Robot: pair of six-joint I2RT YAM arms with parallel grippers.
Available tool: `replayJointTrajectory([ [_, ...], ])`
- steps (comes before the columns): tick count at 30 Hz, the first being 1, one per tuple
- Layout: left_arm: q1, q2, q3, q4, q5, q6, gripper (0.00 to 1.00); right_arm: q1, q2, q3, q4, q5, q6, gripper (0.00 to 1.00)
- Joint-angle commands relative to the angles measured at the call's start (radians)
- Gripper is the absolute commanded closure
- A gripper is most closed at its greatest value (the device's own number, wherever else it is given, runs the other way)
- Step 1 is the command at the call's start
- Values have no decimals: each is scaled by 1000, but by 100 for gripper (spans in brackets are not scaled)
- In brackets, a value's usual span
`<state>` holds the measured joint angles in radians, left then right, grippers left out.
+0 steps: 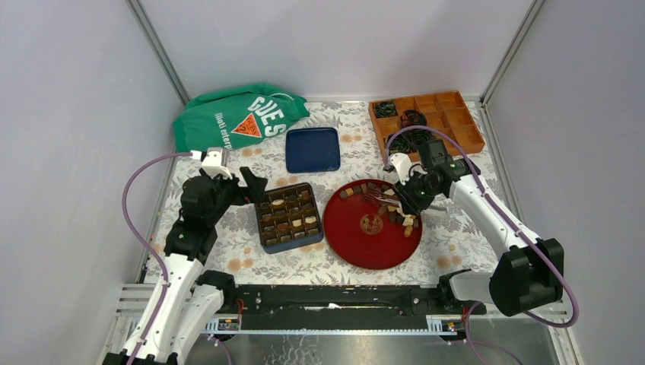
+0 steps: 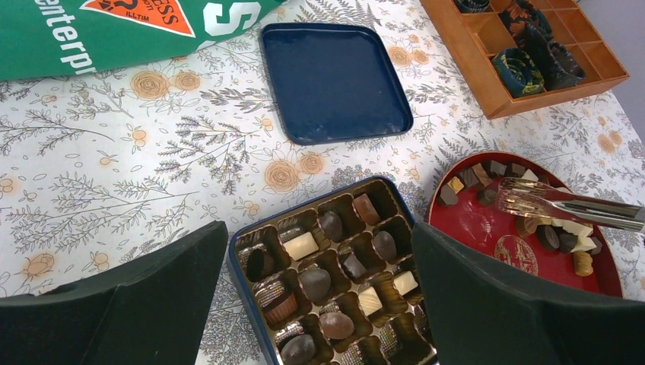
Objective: Pack the chocolate
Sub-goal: Pick up the fake chocolate from the plate.
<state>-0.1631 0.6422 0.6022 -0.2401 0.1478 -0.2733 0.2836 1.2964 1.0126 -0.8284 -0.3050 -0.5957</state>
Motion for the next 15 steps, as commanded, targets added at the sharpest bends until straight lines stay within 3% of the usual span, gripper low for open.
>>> replayJointTrajectory([
  [1,1,2,25,19,-16,13,1,13,11,55,21,-20,16,60],
  [15,0,7,27,16,-12,13,1,38,63,89,20,-21,25,57],
])
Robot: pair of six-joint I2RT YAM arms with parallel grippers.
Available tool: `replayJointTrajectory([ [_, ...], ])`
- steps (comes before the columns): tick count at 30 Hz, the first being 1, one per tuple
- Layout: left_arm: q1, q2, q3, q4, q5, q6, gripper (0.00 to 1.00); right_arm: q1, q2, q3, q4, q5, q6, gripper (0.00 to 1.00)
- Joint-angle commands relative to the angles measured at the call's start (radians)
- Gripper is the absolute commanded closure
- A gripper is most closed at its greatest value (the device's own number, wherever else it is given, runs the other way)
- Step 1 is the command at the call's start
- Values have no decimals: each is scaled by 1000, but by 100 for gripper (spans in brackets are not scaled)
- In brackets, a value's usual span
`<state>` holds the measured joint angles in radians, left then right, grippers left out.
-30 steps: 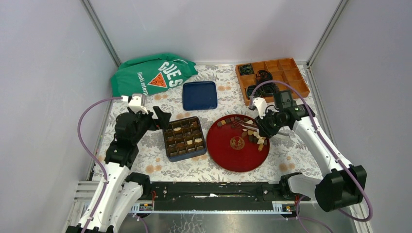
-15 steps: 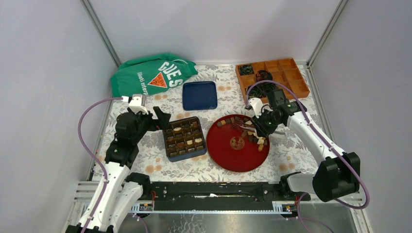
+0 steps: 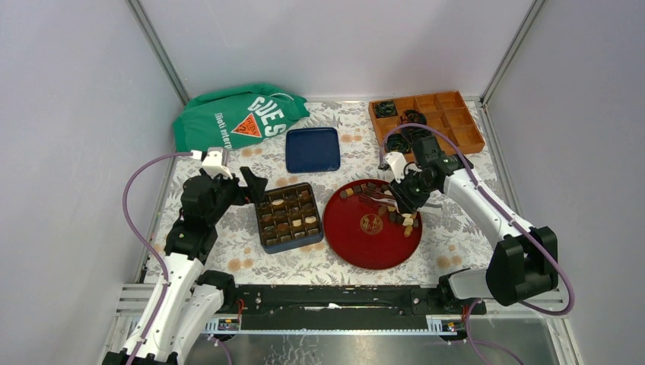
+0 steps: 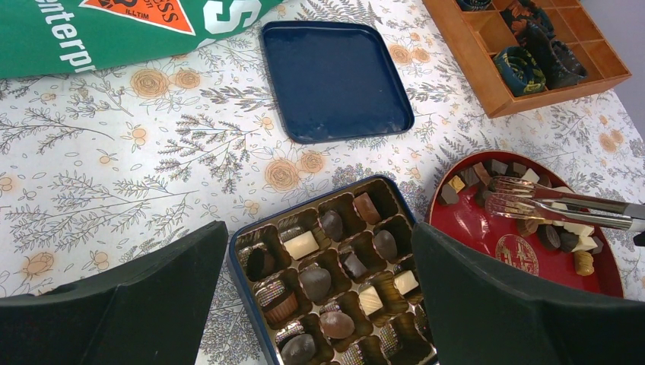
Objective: Pack the chocolate
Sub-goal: Pick up the fake chocolate from the plate.
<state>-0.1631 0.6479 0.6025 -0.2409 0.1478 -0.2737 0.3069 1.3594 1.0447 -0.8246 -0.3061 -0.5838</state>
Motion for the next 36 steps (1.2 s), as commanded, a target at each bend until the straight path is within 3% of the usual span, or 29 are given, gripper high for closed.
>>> replayJointTrajectory([
  [1,0,1,27,16,-11,13,1,16,2,58,15,-22,12,57],
  [14,0,4,28,16,-11,13,1,37,24,63,11,-17,12,61],
  [26,1,9,30,17,-6,11,1,35,-37,26,5,-23,-1,92],
  [36,0,19,30,17,-3,11,1,-43,-197,-63,0,-213,-45,99],
])
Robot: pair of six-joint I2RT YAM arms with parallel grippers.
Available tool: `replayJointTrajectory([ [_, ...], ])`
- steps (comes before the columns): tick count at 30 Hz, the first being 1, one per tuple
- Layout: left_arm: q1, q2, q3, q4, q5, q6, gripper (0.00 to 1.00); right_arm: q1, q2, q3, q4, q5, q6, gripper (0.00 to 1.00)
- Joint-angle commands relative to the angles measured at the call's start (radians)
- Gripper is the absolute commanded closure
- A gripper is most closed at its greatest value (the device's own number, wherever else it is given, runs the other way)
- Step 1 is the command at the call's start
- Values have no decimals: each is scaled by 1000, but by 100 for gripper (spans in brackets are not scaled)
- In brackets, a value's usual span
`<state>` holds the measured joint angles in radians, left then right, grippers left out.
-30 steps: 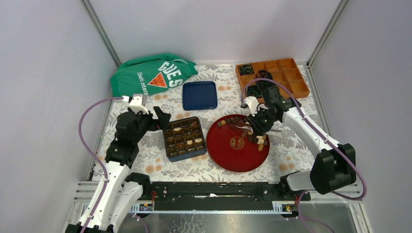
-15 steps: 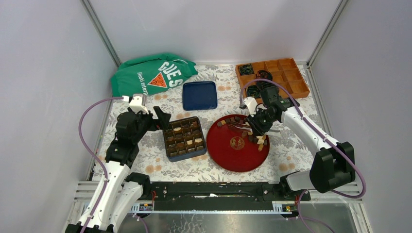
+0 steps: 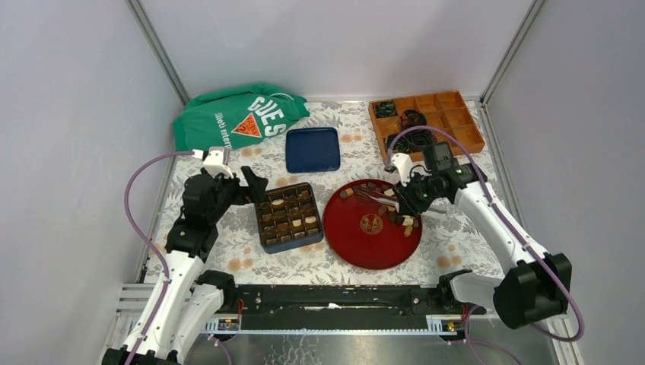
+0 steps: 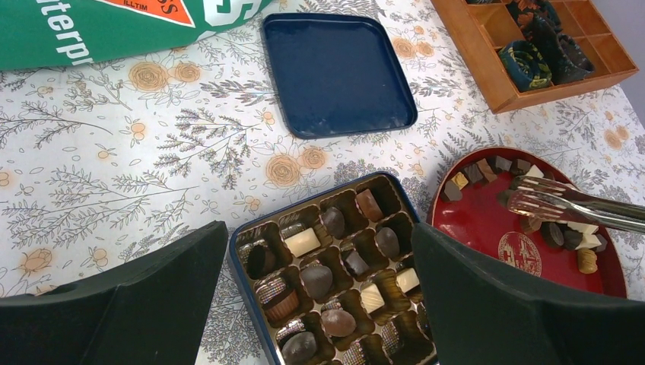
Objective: Pack the chocolate
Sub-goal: Pick up the fake chocolate from the plate, then place the fake chocolate in the packing box.
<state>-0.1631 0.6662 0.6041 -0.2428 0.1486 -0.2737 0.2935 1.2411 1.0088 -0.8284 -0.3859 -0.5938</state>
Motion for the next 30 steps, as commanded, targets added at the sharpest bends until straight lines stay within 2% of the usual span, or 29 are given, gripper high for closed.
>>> replayJointTrajectory([
  [1,0,2,29,20,-2,11,1,-32,-97,-39,0,-161,-51,99],
  [7,1,11,29,20,2,10,1,-33,-184,-52,-41,-313,-153,99],
  [13,0,16,30,15,0,10,1,-6,-153,27,-89,-396,-239,99],
  [30,0,21,31,8,-9,13,1,269,68,227,-139,-244,-304,96],
])
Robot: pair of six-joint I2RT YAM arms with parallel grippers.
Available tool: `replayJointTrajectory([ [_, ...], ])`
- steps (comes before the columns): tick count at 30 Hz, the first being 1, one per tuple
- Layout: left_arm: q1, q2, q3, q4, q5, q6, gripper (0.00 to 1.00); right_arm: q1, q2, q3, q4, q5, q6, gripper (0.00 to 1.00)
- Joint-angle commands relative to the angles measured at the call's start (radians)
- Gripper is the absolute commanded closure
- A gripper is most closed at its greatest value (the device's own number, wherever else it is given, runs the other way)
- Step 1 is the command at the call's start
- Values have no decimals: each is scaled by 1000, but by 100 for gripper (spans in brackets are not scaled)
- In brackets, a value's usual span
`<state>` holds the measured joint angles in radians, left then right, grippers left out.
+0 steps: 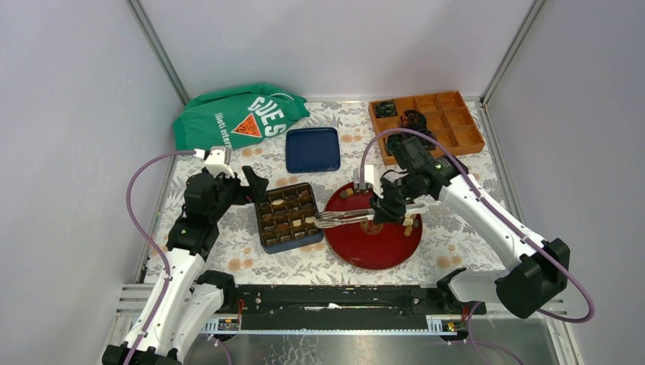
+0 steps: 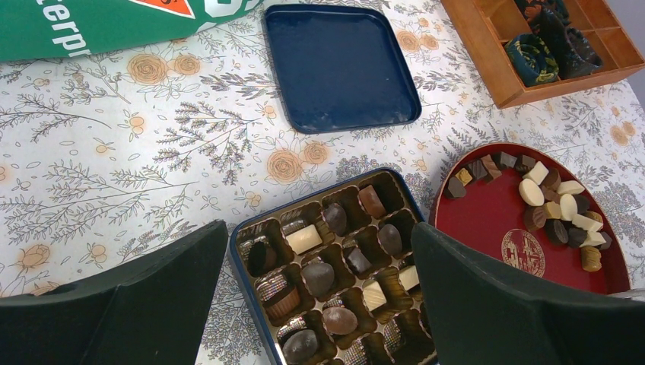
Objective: Pack the chocolate
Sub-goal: Place the fake chocolate in the packing box.
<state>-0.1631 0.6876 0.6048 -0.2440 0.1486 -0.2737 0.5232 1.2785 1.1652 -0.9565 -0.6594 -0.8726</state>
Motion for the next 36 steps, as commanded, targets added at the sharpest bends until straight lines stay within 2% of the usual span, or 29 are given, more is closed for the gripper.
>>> replayJointTrajectory([
  [1,1,0,30,9,-9,13,1,48,43,78,-9,35,-22,96],
  [9,1,-1,31,8,-8,13,1,120,145,134,10,107,17,92],
  [24,1,-1,32,9,-8,13,1,148,201,154,48,149,71,87],
  [36,1,-1,32,7,-11,13,1,153,205,152,51,155,87,63],
])
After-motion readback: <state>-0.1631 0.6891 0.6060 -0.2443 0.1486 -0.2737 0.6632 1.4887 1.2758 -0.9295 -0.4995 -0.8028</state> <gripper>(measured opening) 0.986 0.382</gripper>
